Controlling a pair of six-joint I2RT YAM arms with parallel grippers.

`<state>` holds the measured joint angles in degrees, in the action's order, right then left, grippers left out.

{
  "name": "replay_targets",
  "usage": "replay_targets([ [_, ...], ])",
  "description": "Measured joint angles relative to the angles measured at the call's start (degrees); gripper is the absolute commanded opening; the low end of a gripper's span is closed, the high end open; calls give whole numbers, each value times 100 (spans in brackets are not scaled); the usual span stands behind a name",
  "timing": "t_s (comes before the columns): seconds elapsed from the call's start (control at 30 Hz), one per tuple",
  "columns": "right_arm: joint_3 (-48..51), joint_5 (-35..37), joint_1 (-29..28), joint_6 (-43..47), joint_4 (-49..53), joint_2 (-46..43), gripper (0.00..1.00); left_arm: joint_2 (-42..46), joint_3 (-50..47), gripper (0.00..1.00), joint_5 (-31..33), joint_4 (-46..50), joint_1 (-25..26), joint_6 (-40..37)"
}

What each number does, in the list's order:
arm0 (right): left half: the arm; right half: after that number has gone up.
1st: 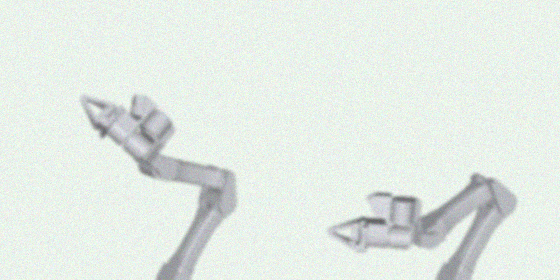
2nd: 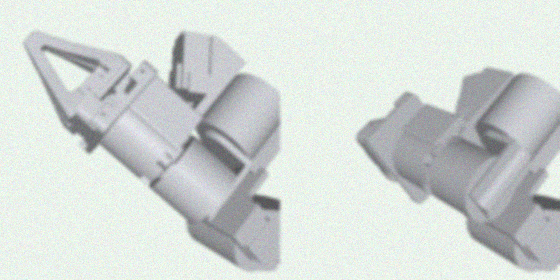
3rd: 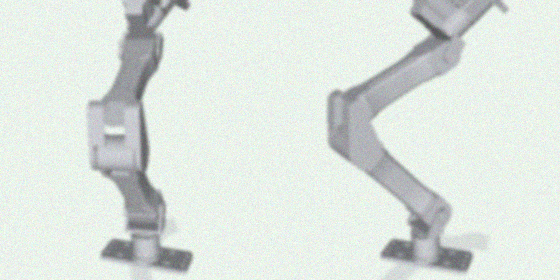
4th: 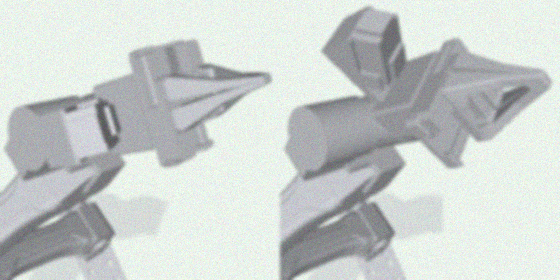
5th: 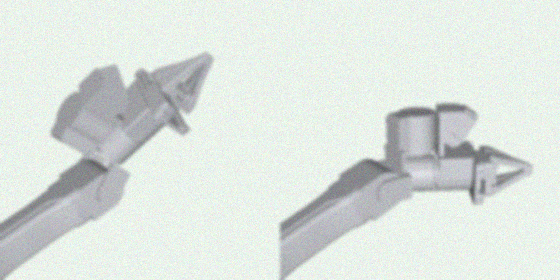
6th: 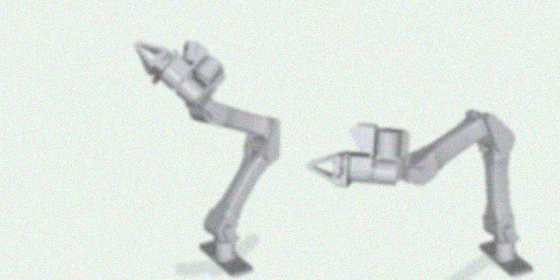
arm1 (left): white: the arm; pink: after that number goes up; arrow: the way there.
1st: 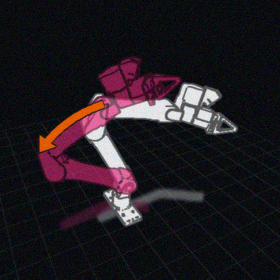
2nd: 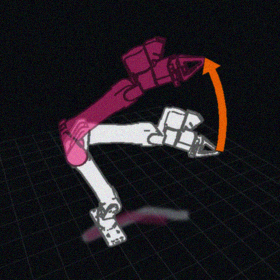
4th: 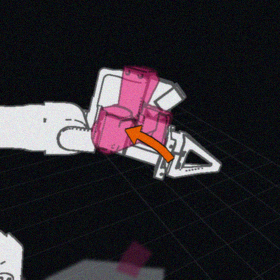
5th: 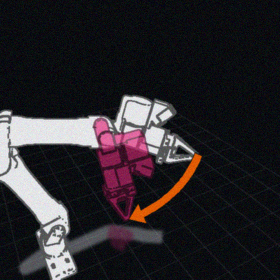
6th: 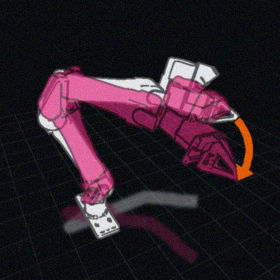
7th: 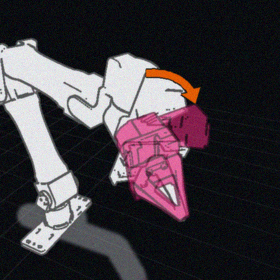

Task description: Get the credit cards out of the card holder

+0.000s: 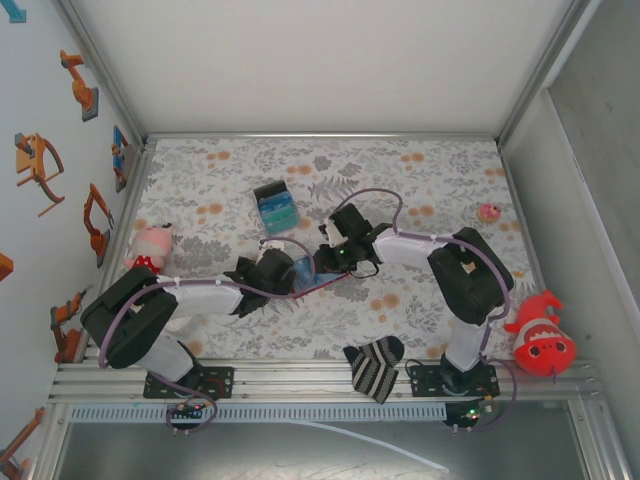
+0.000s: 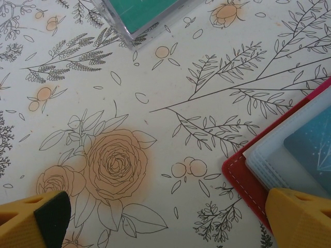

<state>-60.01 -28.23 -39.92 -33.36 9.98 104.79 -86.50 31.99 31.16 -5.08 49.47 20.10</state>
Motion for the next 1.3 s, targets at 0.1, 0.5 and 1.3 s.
replay_targets([
  [0.1, 2, 0, 0, 0, -2, 44, 20, 0, 2, 97, 4, 4, 0, -2],
  [0.5, 2, -109, 0, -4, -87, 299, 20, -11, 20, 97, 11, 26, 0, -20],
  [1.3, 267, -835, 245, -304, -855, 365, 0, -66, 103, 97, 96, 109, 0, -44],
])
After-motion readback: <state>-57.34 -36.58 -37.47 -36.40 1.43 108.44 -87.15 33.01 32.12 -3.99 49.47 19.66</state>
